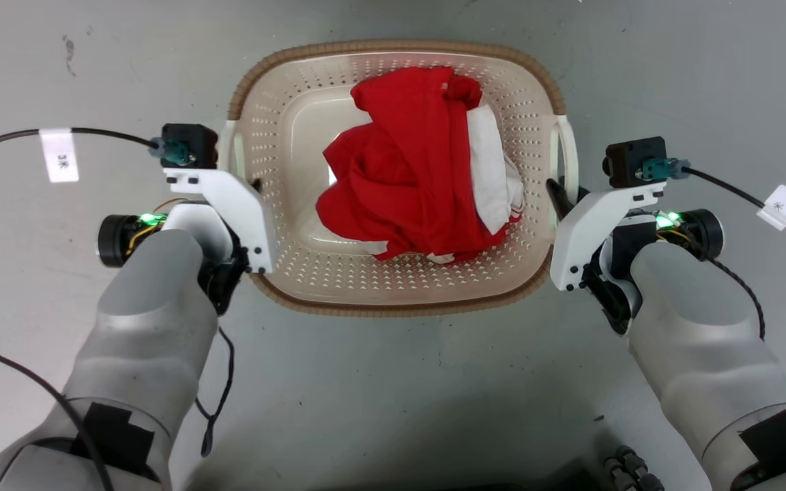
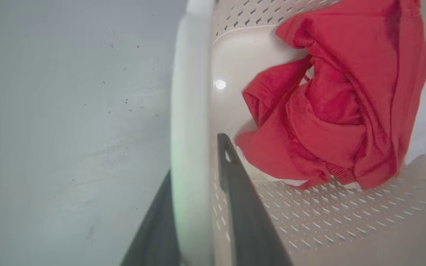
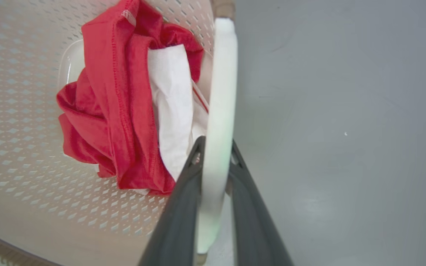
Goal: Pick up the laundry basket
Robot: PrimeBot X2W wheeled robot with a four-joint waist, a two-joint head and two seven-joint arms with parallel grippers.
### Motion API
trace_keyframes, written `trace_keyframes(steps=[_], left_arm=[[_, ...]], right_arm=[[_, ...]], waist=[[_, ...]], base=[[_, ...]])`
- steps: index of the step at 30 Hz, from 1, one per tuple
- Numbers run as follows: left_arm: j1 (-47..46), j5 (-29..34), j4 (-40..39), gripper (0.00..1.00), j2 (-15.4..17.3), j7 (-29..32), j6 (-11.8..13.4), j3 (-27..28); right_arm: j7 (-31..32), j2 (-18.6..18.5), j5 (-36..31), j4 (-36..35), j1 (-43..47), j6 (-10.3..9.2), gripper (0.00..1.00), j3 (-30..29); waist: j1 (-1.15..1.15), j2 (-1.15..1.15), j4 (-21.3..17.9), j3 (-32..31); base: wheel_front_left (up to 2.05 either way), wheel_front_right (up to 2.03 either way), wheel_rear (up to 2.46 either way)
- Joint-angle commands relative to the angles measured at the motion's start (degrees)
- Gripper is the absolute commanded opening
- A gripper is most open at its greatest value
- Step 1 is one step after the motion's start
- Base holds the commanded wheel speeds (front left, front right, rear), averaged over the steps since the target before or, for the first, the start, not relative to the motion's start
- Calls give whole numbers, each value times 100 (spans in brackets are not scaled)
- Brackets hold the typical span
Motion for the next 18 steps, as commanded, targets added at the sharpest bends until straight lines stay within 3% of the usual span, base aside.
trace_keyframes(steps=[1,11,18], left_arm=[[-81,-69,1,0,21,15,-6,-62],[-118,-389,40,0,84,175,-6,-379],[61,-701,131,0,-27,467,-9,-513]], right_arm=[[4,8,67,16,-106,-2,0,110],[55,11,424,101,-199,-1,0,540],[459,-4,809,113,-61,0,0,816]], waist=[[-1,0,-4,-7],[-1,0,-26,-80],[-1,0,16,-466]], base=[[0,0,0],[0,0,0],[0,0,0]])
